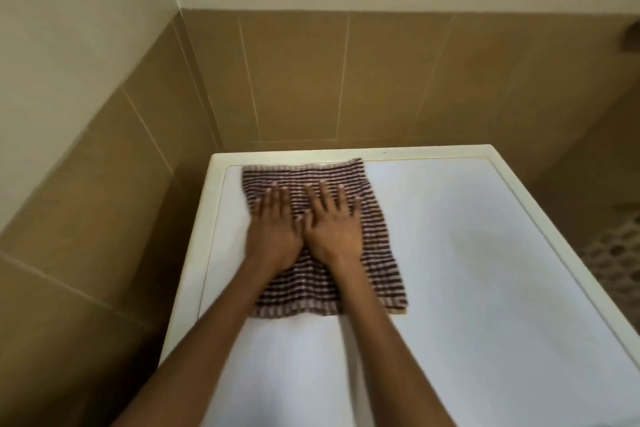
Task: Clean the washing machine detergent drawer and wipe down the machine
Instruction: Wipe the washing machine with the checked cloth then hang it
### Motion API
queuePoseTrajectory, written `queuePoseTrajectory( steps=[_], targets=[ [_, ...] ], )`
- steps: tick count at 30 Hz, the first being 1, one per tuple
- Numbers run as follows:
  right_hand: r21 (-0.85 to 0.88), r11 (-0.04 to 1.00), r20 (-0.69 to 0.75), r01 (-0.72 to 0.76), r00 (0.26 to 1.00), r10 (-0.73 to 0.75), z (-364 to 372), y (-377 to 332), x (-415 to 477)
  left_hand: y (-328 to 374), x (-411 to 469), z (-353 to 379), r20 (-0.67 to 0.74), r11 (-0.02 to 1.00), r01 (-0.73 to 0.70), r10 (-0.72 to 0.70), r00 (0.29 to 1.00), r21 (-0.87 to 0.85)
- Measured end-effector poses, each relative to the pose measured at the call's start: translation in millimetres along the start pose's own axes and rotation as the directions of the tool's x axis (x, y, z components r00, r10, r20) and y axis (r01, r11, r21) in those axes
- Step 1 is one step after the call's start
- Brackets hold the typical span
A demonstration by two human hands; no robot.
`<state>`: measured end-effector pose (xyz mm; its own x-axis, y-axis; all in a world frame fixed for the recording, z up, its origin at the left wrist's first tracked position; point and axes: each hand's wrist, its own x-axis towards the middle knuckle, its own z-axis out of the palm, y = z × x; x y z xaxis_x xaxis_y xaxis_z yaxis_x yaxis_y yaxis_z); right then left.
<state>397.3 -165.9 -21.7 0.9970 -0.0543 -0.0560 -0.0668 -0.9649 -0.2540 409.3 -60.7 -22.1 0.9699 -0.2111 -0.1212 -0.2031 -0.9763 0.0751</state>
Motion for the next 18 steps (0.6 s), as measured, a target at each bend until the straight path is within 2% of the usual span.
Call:
queuePoseTrajectory(
  steps=[3, 6, 10, 12, 14, 16, 18],
  targets=[
    [0.065, 0.983, 0.037, 0.174, 0.984, -0.177, 11.2, -34.5, -19.8, -31.8, -42.2, 1.2, -0.013, 0.988, 0.156, -0.156, 0.988, 0.006],
    [0.038, 0.946, 0.085, 0.322, 0.942, -0.324, 9.3, -27.8, -35.6, -17.3, -73.1, 2.9, -0.006, 0.959, 0.280, -0.280, 0.960, -0.033],
    [-0.005, 0.916, 0.096, 0.401, 0.912, -0.399, -9.0, 32.4, -52.7, 44.7, -87.2, 6.9, -0.034, 0.953, 0.292, -0.295, 0.955, -0.077],
    [-0.030, 0.935, 0.081, 0.354, 0.933, -0.351, -20.2, 76.4, -59.9, 85.9, -81.1, 11.0, -0.046, 0.968, 0.232, -0.238, 0.970, -0.099],
    [-0.061, 0.969, 0.045, 0.239, 0.971, -0.236, -33.2, 130.1, -69.6, 136.5, -71.8, 14.3, -0.051, 0.985, 0.123, -0.130, 0.990, -0.122],
    [-0.088, 0.994, -0.011, 0.069, 0.997, -0.071, -45.6, 187.7, -81.6, 192.6, -61.7, 17.6, -0.032, 0.995, -0.025, 0.022, 0.999, -0.101],
    [-0.069, 0.987, -0.074, -0.142, 0.988, 0.137, -56.7, 236.2, -97.4, 245.6, -52.7, 20.5, -0.019, 0.978, -0.196, 0.195, 0.981, -0.069]
  ],
)
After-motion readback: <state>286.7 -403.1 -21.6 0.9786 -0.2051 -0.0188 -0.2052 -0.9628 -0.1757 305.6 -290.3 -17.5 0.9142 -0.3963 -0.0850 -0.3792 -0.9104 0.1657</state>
